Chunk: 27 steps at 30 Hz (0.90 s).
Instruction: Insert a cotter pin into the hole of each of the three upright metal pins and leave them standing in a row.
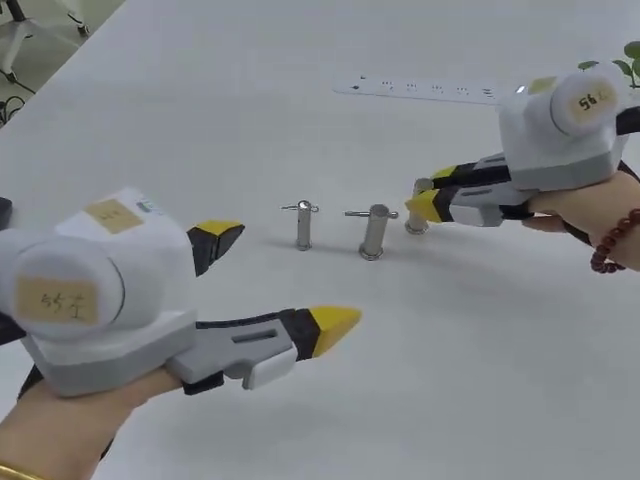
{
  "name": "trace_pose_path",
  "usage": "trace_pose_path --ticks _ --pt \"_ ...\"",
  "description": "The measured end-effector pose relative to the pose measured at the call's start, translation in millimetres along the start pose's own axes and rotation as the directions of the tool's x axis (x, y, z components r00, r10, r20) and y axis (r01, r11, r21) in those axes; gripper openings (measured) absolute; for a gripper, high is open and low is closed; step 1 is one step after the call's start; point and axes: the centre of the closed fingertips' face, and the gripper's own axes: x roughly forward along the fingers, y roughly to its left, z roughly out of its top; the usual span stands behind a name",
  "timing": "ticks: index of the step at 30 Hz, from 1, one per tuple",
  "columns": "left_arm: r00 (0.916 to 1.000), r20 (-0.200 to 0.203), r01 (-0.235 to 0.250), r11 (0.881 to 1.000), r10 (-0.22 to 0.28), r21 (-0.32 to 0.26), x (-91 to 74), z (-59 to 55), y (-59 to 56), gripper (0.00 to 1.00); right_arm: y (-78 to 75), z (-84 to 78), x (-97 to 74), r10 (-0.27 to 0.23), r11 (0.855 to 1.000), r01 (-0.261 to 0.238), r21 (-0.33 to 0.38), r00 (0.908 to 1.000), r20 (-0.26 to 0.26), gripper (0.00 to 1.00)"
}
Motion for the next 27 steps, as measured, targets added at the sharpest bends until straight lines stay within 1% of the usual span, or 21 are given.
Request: trace_pose_path --ticks 5,6,9,15,19,22,27 --pt "1.0000 0.003 0.000 1.000 0.000 0.000 -0.2 0.4 -0.5 0.80 11.2 -7.7 -7.1 0.003 1.000 -0.003 -0.002 1.0000 -0.004 0.14" --pt "1.0000 0.003 0.000 1.000 0.000 -0.001 -0.3 0.4 -0.5 0.80 16.2 -9.6 -9.6 0.008 1.000 -0.008 0.009 1.0000 0.004 0.14" --pt "1.0000 0.004 -0.001 1.000 0.001 -0.001 -0.6 0.6 -0.4 0.80 26.1 -13.3 -12.8 0.014 1.000 -0.014 0.013 0.9999 0.007 0.14" --pt "1.0000 -0.001 0.003 1.000 -0.003 0.002 -0.6 -0.6 -2.1 0.79 42.9 -19.6 -14.7 0.029 0.999 -0.029 0.020 0.9996 0.005 0.14" --pt "1.0000 0.002 0.005 1.000 -0.005 0.003 -0.7 0.1 -3.0 0.79 52.9 -21.4 -14.7 0.031 0.999 -0.031 0.040 0.9994 0.015 0.14" --pt "1.0000 0.000 0.006 1.000 -0.006 0.006 -0.9 0.0 -3.4 0.79 58.8 -21.6 -13.7 0.031 0.999 -0.031 0.031 0.9994 0.015 0.14" --pt "1.0000 0.002 0.008 1.000 -0.008 0.008 -1.0 0.9 -4.4 0.79 63.1 -19.8 -12.7 0.023 0.999 -0.023 0.024 0.9995 0.024 0.14"
